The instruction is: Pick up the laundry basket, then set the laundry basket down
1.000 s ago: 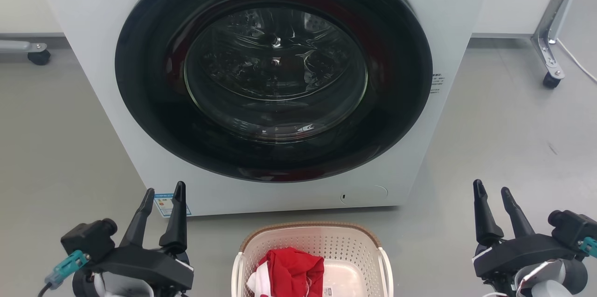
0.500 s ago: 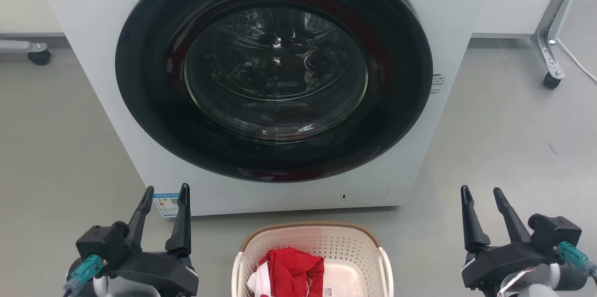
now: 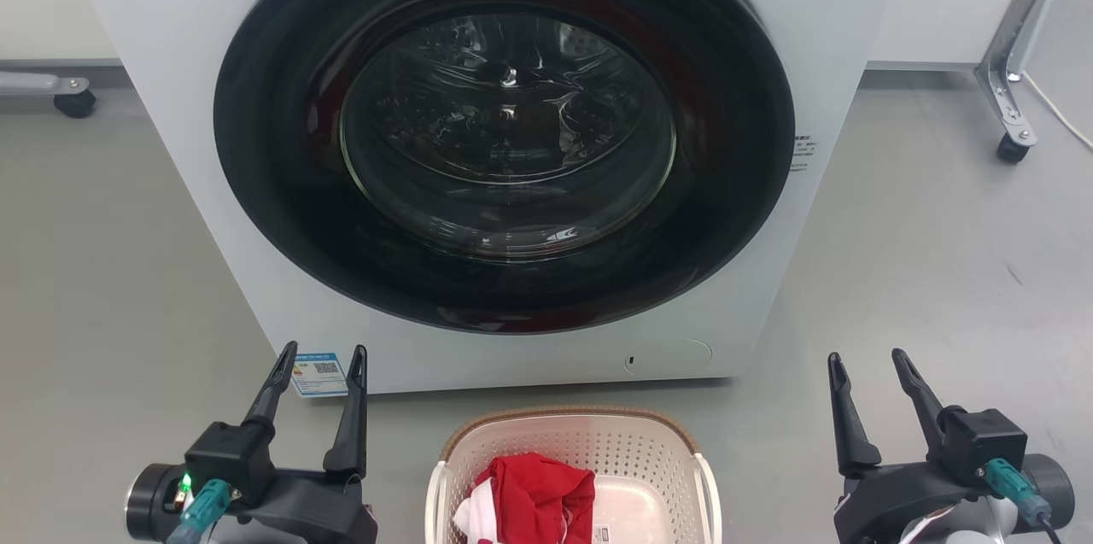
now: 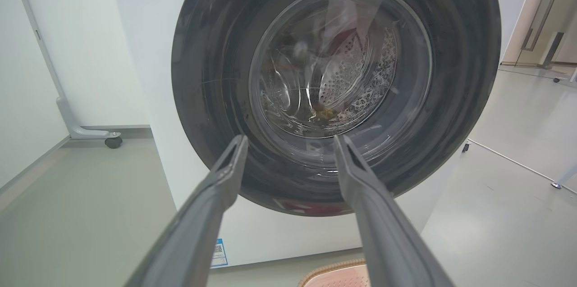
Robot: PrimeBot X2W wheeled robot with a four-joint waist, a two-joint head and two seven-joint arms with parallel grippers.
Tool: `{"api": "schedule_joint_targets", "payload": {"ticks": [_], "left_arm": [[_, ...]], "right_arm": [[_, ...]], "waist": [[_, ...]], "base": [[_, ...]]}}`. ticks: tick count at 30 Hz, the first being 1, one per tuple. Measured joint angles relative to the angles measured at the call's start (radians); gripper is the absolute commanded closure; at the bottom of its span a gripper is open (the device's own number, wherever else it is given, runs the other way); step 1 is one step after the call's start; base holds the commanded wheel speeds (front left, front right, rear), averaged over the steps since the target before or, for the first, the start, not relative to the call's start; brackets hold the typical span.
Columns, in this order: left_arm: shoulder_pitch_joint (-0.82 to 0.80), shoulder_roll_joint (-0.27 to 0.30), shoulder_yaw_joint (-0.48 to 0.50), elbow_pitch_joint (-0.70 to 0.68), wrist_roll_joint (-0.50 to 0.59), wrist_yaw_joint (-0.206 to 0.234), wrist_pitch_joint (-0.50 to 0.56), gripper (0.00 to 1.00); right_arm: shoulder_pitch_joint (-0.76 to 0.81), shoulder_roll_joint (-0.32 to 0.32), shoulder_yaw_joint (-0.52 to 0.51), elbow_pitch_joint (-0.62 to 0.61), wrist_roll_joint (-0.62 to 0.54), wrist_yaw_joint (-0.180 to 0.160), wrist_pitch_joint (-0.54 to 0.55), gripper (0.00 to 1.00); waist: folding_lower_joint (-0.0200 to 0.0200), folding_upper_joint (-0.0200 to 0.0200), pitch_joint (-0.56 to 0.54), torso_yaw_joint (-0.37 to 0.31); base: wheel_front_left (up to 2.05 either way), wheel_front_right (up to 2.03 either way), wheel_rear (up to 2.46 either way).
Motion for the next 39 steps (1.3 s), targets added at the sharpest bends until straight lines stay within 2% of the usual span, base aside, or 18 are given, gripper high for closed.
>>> {"api": "schedule_joint_targets", "payload": {"ticks": [3,27,39], "left_arm": [[0.0,0.002,-0.004,0.001,0.021,0.008,-0.001,0.0],[0.006,-0.006,0.002,0.019,0.021,0.009,0.018,0.0],[0.01,-0.018,0.001,0.008,0.025,0.016,0.027,0.0]], "right_arm": [[0.0,-0.003,0.005,0.006,-0.033,-0.007,-0.009,0.0],[0.0,0.008,-0.01,0.031,-0.031,0.002,-0.009,0.0],[-0.034,0.017,-0.012,0.034,-0.033,0.011,-0.009,0.0]], "waist": [[0.0001,0.0,0.001,0.0],[0.0,0.0001,0.011,0.001],[0.0,0.0,0.07,0.002]], "base": [[0.0,0.0,0.0],[0.0,0.0,0.0],[0.0,0.0,0.0]]}}
